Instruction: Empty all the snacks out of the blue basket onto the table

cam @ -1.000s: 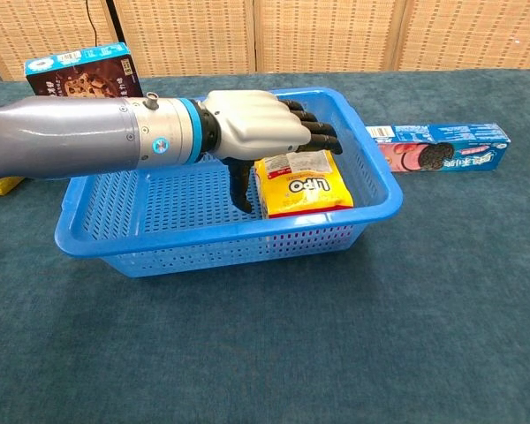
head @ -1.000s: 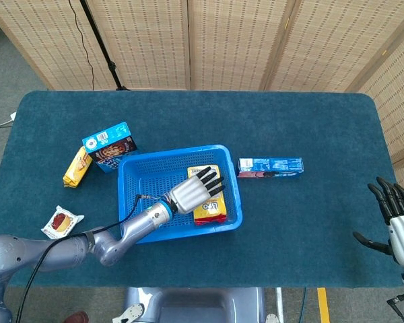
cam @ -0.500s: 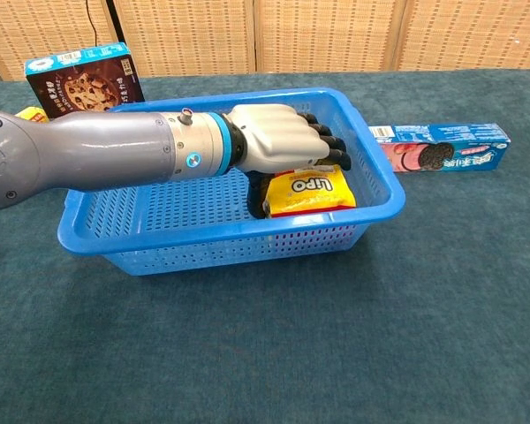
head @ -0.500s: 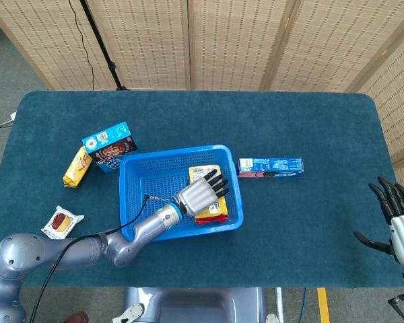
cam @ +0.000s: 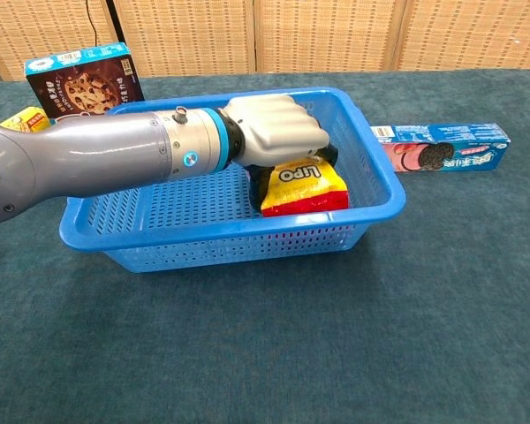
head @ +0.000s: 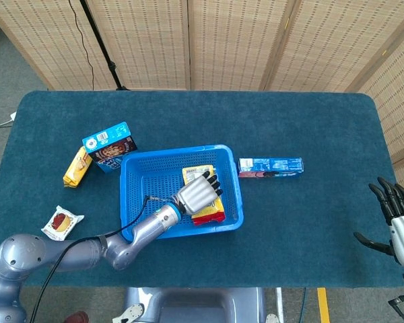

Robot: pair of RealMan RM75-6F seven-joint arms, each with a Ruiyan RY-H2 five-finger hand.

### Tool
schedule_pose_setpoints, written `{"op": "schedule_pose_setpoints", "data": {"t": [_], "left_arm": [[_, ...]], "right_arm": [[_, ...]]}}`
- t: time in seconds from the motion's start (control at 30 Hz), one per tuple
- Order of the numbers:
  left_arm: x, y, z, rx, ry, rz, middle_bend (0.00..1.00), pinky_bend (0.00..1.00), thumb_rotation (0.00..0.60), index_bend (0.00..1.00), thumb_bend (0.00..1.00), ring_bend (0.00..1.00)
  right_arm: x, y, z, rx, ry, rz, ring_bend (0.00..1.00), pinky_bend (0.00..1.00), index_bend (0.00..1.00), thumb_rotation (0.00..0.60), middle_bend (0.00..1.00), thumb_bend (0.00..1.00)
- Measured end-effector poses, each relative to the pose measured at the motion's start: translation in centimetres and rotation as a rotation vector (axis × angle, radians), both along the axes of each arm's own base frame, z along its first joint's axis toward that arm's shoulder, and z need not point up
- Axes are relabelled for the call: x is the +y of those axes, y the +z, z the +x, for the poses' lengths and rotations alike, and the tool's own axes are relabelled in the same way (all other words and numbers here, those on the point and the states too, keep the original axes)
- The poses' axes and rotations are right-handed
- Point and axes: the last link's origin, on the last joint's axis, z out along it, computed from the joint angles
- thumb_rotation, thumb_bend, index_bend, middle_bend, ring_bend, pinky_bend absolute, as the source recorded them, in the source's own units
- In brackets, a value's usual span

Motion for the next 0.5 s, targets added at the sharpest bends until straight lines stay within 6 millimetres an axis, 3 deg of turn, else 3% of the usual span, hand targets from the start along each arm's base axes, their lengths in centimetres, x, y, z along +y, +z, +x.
{"op": "schedule_pose_setpoints", "data": {"t": [0.2,0.5], "left_arm": [[0.2,3.0,0.4,-0.106,0.017,0.005,0.56,0.62,0.6,0.57,0.19,0.5],[-0.2,10.8,-0.5,-0.282,0.052,0.018,0.56,0.62,0.6,0.57,0.19,0.5]], "right_arm": [[0.1,-0.1,0.2,0.002,0.005,0.001,0.0,0.0,0.0,0.6,0.0,0.0],[0.3,-0.3,0.5,0.005,0.019,0.009,0.0,0.0,0.0,0.6,0.0,0.0]]}}
